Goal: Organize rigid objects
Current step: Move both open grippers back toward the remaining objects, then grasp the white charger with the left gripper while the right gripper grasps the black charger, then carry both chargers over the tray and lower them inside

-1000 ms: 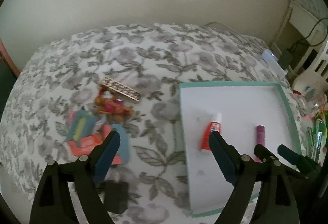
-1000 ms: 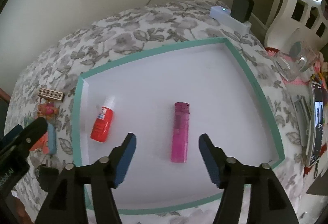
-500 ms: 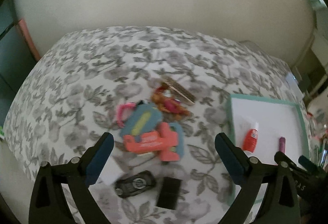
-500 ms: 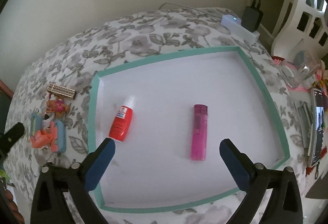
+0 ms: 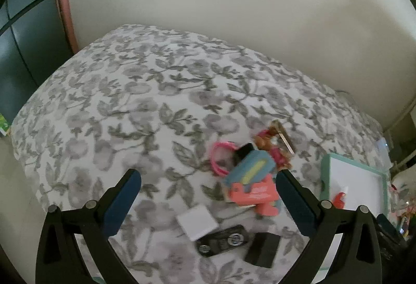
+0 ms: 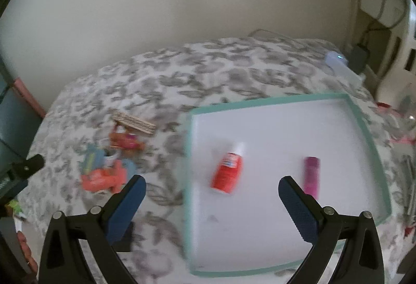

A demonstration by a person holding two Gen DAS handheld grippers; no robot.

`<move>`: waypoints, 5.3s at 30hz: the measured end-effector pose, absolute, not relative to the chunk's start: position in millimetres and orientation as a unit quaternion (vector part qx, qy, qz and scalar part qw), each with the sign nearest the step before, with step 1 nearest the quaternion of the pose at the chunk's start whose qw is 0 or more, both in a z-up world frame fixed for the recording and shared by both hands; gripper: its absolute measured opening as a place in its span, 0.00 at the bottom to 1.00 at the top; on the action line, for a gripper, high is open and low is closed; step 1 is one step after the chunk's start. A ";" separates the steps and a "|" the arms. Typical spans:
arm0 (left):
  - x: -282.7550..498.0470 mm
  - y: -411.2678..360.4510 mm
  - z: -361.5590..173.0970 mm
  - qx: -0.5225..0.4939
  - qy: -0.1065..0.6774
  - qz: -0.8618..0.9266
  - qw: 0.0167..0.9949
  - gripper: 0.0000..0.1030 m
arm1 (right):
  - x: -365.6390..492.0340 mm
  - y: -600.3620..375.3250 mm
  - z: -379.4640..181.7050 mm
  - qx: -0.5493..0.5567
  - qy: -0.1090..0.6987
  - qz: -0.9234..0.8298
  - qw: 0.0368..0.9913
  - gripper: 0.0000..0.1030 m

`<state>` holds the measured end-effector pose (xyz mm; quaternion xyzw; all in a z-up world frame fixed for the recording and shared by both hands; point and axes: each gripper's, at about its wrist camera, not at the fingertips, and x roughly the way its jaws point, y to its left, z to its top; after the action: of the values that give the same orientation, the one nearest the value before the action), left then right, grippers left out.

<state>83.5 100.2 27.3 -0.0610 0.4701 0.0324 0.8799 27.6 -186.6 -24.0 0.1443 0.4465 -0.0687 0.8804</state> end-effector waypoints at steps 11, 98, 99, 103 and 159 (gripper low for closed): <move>91.2 121.3 -1.7 -0.046 0.536 0.061 0.841 1.00 | 45.9 -115.5 -53.1 0.131 0.499 0.019 0.856 1.00; 99.3 90.0 -28.6 -0.070 0.593 0.049 0.801 0.56 | 25.5 -94.3 -62.3 0.053 0.533 0.030 0.844 0.30; 98.2 87.9 -21.1 -0.069 0.585 0.045 0.807 0.56 | 24.7 -98.2 -59.3 0.060 0.530 0.030 0.846 0.30; 93.0 80.0 -9.3 -0.059 0.568 0.038 0.820 0.56 | 20.0 -116.5 -46.3 0.073 0.517 0.014 0.853 0.30; 16.0 -161.8 -43.0 0.174 0.517 -0.209 0.812 0.57 | -51.1 -335.1 -98.7 0.234 0.567 -0.254 0.747 0.31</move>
<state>16.0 -161.8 -43.0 0.1742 0.5166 -0.2087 0.8119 -51.1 -335.1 -98.7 0.2343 0.5672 -0.2543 0.7475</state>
